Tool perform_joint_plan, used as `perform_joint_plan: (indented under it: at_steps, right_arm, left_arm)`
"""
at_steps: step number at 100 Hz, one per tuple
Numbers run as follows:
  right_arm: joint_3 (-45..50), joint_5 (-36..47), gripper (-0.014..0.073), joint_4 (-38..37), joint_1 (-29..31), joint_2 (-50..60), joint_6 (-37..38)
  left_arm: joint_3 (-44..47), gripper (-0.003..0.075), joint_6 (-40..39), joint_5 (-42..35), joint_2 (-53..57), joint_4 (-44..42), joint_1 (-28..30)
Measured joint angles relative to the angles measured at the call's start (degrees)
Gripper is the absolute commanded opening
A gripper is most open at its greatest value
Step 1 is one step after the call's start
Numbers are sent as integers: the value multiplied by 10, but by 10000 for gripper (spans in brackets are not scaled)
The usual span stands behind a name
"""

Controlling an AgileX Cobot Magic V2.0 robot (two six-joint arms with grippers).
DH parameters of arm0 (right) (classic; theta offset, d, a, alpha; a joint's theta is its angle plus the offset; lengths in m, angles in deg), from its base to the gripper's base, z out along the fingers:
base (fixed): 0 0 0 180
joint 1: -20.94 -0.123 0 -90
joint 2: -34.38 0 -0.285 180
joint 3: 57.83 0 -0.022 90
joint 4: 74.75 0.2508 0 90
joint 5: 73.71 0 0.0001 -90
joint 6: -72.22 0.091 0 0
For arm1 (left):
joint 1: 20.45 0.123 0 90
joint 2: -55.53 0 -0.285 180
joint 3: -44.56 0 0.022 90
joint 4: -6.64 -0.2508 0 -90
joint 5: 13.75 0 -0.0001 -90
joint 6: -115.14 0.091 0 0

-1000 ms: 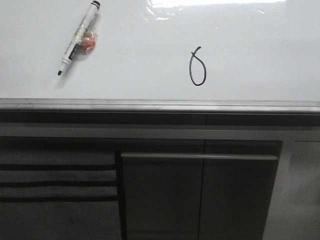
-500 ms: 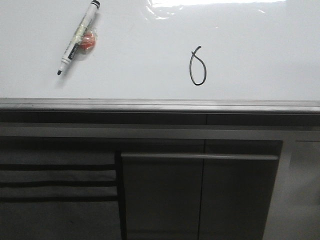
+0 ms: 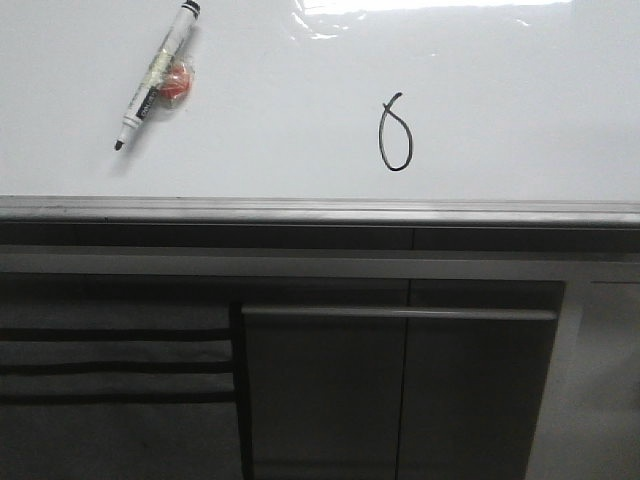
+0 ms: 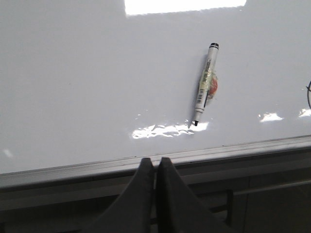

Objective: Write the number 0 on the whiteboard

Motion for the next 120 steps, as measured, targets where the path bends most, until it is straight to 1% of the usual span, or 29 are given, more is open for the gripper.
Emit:
perform_joint_plan:
  at_steps: [13, 23, 39, 92, 104, 120]
  right_arm:
    - [0, 0, -73, 0, 0, 0, 0]
    - [0, 1, -73, 1, 0, 0, 0]
    - [0, 2, -73, 1, 0, 0, 0]
    - [3, 6, -73, 1, 0, 5, 0]
    - [41, 37, -73, 1, 0, 58, 0]
    - [139, 114, -73, 3, 0, 154, 0]
  left_arm:
    - [74, -20, 0, -67, 38, 1, 12]
    - [75, -20, -1, -79, 39, 1, 19]
    - [75, -20, -1, -68, 39, 1, 21]
    - [75, -20, -1, -67, 39, 1, 21]
    - [75, -20, -1, -67, 39, 1, 21]
    - [75, -20, -1, -67, 39, 1, 21]
